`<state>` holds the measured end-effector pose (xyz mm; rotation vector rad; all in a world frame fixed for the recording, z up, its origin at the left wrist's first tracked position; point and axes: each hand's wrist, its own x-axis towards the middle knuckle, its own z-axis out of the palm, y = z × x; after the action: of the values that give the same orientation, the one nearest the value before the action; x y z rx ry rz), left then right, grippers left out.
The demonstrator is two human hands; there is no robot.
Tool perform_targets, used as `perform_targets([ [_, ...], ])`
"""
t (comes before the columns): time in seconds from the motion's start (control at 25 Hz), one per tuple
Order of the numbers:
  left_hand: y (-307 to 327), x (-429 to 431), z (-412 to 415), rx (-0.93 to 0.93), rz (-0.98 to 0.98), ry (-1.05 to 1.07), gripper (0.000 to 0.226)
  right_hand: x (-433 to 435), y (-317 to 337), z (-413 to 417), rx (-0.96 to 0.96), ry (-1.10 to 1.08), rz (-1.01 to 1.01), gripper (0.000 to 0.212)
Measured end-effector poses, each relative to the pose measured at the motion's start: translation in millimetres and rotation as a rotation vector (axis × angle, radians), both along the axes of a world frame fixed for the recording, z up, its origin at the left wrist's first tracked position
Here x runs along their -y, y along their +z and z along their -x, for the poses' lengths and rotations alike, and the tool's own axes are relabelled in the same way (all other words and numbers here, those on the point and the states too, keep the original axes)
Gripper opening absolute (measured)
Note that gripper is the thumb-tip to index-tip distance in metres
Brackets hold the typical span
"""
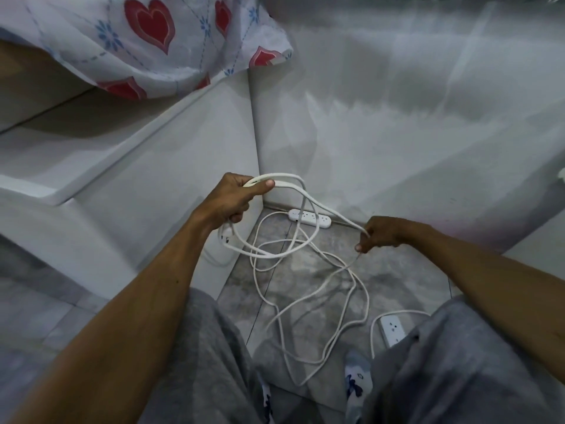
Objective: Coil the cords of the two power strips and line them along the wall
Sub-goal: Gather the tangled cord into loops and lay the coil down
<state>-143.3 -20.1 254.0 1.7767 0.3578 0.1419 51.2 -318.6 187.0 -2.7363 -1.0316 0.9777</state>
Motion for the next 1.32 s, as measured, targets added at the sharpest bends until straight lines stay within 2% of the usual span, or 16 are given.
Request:
perform_targets([
  [0.16, 3.2, -12.4, 6.2, 0.078, 0.175, 0.139, 0.037, 31.7, -13.0, -26.2, 0.254, -0.242, 0.098, 0.043],
  [0.28, -0.1, -32.0, 18.2, 0.113, 0.246, 0.321, 0.045, 66.4, -12.1, -33.8, 0.290, -0.334, 0.220, 0.047],
  [0.4, -9.5, -40.2, 22.9, 0.112, 0.247, 0.424, 0.047, 87.3, -3.7, -23.7, 0.210, -0.418, 0.336, 0.037],
  [0.44, -12.0, -39.6, 22.2, 0.100, 0.223, 0.440, 0.047, 90.3, -2.8, -20.8, 0.118, -0.471, 0.299, 0.033],
  [0.56, -15.6, -36.6, 12.5, 0.080, 0.138, 0.494, 0.047, 86.4, -3.4, -12.6, -0.201, -0.721, 0.036, 0.039],
  [0.68, -15.1, -27.9, -3.0, 0.093, 0.113, 0.511, 0.046, 68.0, -1.5, -6.7, -0.193, -0.812, -0.175, 0.040],
  [0.8, -17.1, -16.5, -16.6, 0.106, 0.099, 0.470, 0.044, 35.1, 4.2, 0.5, -0.059, -0.621, -0.192, 0.031],
  [0.96, -23.5, 11.2, -38.8, 0.119, 0.021, 0.310, 0.047, -25.4, 9.0, 28.5, 0.190, -0.051, -0.056, 0.024],
  [1.12, -28.5, 36.5, -59.5, 0.123, -0.306, 0.151, 0.051, -74.4, 11.2, 72.4, 0.288, 0.484, 0.051, 0.029],
  [1.24, -30.4, 50.1, -69.6, 0.059, -0.589, 0.046, 0.048, -95.9, 21.1, 97.6, 0.318, 0.691, -0.085, 0.024],
  [1.32, -31.5, 56.7, -73.3, -0.016, -0.606, -0.064, 0.049, -103.9, 31.7, 103.1, 0.411, 0.734, -0.299, 0.024],
])
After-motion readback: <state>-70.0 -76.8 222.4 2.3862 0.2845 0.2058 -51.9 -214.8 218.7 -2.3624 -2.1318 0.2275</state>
